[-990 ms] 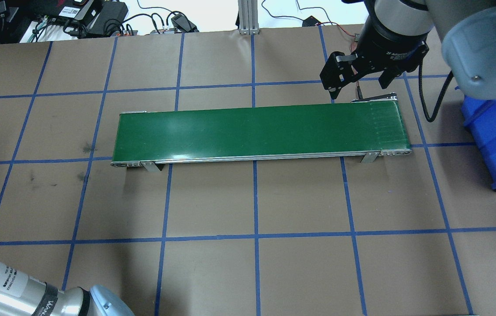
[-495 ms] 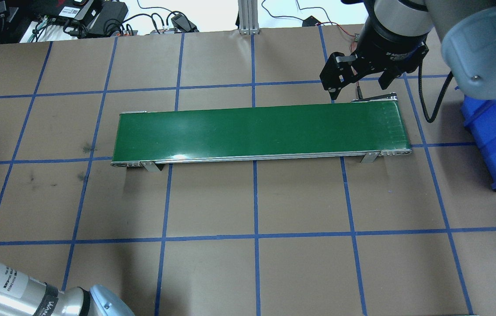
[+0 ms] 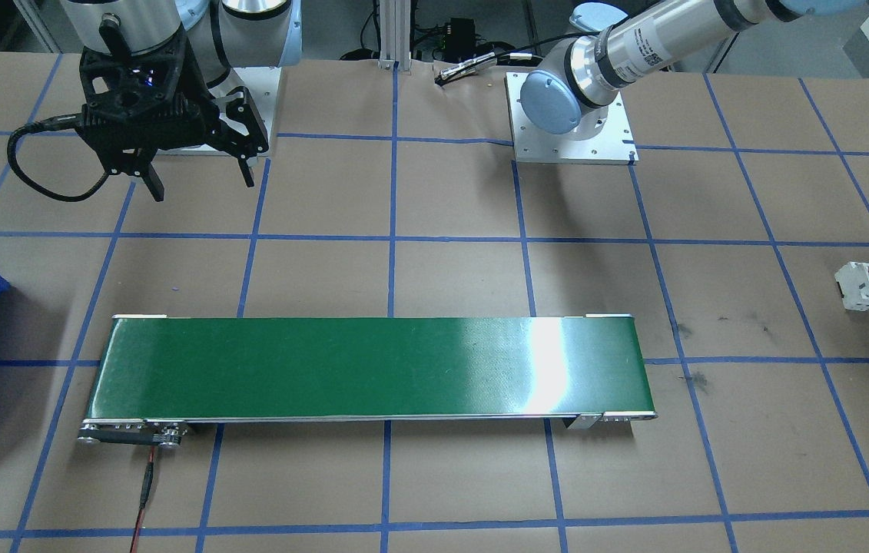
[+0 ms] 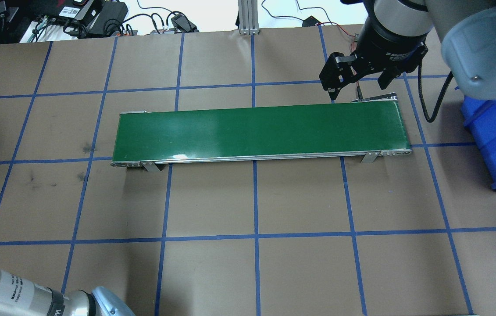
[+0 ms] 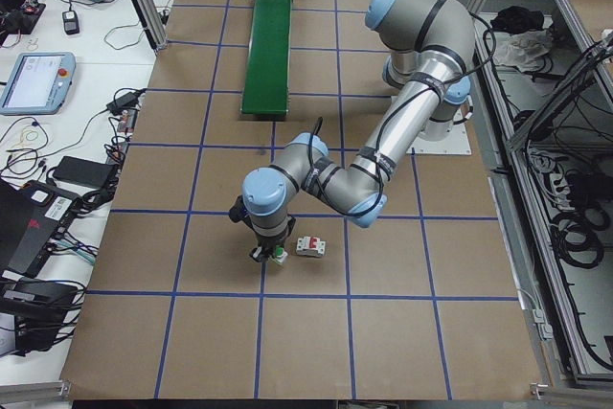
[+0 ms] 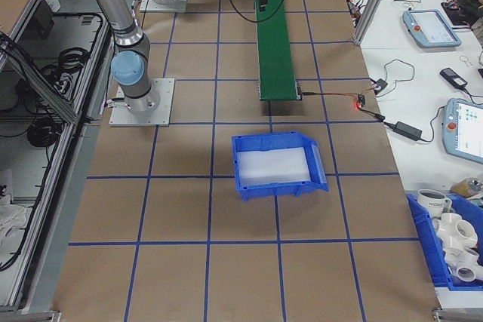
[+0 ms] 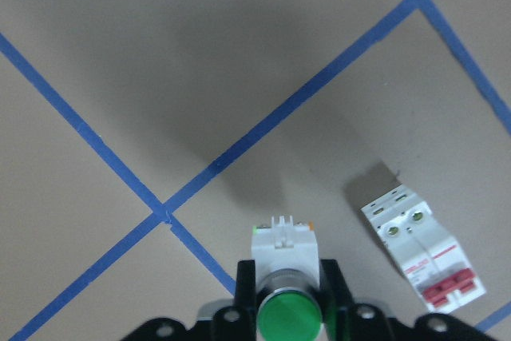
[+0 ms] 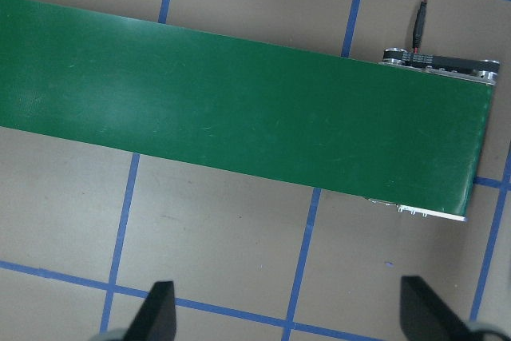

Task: Move button from left to right

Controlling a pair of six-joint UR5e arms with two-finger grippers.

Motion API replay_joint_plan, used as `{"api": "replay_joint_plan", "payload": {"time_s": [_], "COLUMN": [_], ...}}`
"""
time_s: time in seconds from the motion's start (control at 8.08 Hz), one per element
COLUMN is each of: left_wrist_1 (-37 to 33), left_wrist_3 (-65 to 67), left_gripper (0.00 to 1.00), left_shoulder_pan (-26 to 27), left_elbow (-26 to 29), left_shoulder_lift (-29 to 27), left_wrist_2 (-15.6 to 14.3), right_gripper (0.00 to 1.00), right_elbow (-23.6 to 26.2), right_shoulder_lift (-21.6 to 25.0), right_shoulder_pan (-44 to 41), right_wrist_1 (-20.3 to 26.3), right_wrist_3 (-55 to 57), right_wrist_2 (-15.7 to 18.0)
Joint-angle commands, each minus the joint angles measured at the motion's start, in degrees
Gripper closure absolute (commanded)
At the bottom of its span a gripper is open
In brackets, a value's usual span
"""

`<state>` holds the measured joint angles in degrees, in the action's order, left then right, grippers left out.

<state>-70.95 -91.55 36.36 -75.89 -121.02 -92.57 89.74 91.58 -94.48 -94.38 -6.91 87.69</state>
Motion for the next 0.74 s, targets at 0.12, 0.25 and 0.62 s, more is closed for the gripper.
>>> {"api": "replay_joint_plan", "payload": {"time_s": [0.12,0.25,0.62], "left_wrist_1": [-4.72,-5.25,-5.43], "left_wrist_3": [21.43,28.55,49.02], "left_gripper": [0.78,0.78,0.78], "left_shoulder_pan": [11.42,14.41,25.74], "left_elbow": [-5.64,-8.63,-15.33], "left_shoulder_lift": [10.77,13.85,19.58], "left_wrist_2": [-0.41,-0.15,0.55], "right_gripper": [0.00,0.00,0.00], "right_elbow": [-0.09,-0.09,-0.09], "right_shoulder_lift": [-0.09,0.00,-0.09], "right_shoulder_pan": [0.09,0.09,0.17], "right_wrist_1": [-0.19,-0.10,-0.10], "right_wrist_3": [-0.99,-1.00,-0.91], "right_wrist_2": [0.12,0.20,0.47]}}
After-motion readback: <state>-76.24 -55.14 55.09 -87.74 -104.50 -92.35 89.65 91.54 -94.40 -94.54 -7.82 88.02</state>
